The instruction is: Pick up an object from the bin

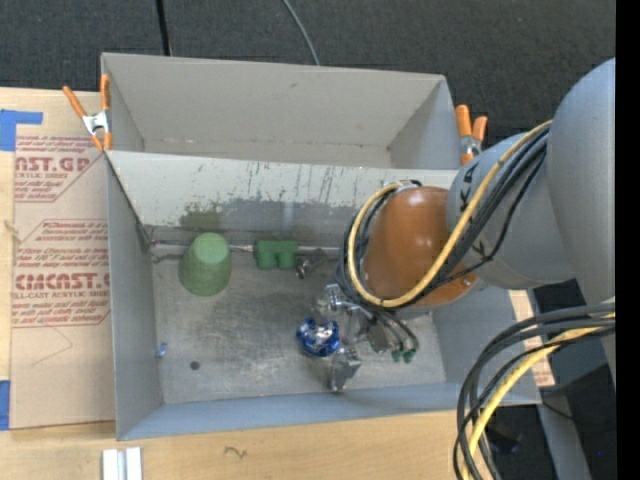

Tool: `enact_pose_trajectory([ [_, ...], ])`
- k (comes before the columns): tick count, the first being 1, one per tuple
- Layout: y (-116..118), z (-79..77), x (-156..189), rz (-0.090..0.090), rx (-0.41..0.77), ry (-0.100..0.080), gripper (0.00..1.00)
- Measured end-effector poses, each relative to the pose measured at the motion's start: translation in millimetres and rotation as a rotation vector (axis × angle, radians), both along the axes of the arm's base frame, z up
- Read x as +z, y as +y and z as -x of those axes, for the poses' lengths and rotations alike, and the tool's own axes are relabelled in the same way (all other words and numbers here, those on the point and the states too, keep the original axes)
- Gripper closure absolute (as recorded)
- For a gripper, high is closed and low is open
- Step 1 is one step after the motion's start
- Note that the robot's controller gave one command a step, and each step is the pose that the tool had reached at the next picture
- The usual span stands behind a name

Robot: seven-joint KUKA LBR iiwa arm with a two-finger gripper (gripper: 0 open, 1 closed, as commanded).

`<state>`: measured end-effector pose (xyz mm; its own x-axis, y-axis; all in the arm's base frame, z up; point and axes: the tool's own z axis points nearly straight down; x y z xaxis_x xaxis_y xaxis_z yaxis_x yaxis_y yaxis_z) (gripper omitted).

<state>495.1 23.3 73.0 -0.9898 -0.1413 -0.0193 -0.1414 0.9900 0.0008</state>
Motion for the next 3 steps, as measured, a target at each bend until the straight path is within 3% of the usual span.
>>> enact_pose_trajectory([
  [1, 1.1, -2.4, 1.9, 0.002, 0.0, 0.011, 0.0],
  [2, 1.9, -4.2, 4.7, 0.0, 0.0, 0.005, 1.0],
  [3, 2.4, -5.3, 46.5, 0.003, 0.0, 0.014, 1.0],
])
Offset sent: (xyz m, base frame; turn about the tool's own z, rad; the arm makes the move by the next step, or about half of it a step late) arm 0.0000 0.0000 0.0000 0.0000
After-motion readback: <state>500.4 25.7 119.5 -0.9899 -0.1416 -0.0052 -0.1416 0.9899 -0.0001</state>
